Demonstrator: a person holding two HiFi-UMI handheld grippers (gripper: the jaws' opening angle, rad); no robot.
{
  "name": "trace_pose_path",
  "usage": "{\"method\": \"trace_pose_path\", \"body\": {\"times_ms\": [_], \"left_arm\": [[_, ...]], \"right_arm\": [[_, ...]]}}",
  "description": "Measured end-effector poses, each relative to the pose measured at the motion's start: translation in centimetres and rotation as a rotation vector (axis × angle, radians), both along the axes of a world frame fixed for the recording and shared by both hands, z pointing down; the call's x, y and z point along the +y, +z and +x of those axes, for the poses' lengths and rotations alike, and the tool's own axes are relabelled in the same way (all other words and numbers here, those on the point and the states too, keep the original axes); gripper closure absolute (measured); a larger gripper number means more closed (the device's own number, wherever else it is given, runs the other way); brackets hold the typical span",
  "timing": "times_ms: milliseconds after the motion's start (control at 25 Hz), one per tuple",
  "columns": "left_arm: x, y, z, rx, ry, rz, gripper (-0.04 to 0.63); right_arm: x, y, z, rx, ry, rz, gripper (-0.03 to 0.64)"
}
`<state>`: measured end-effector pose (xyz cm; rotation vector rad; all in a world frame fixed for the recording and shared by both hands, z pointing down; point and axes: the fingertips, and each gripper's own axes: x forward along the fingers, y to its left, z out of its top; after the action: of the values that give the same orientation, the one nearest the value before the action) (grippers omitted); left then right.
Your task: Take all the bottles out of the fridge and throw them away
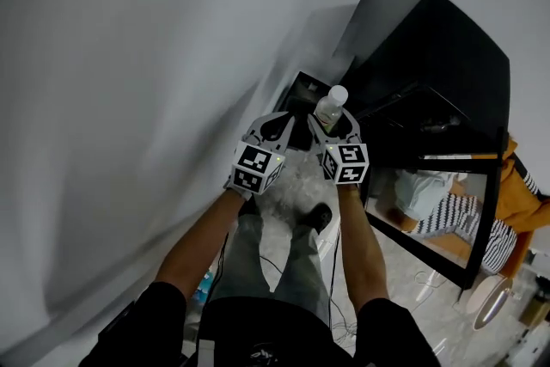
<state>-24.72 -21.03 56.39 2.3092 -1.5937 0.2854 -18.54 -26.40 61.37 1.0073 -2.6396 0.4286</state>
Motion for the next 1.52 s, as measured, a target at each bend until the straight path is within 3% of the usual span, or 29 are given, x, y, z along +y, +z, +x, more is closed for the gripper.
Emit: {"method": "trace_pose_path", "body": {"times_ms": [520, 760, 1200, 1520], "left_arm": [[-0.2, 12.4, -1.0, 0.052, -0.053, -0.106, 0.594], [-1.0, 18.1, -0.6, 0.059, -0.040, -0.107, 0.594], [-1.4, 33.3, -0.1, 0.023, 0.004, -0.124, 0.594], [-0.1, 38.2, -0.8, 0.007, 0.005, -0.125, 0.594]], "right_arm": [[-0.9, 13.3, 0.1, 0.012, -0.005, -0.049, 0.298], [-1.3, 21.7, 0.2, 0.001, 0.023, -0.097, 0.298], [-1.6, 41.1, 0.7, -0.010, 0.073, -0.187, 0.298], [-1.7, 47.4, -0.1, -0.011, 0.086, -0.213, 0.296]]}}
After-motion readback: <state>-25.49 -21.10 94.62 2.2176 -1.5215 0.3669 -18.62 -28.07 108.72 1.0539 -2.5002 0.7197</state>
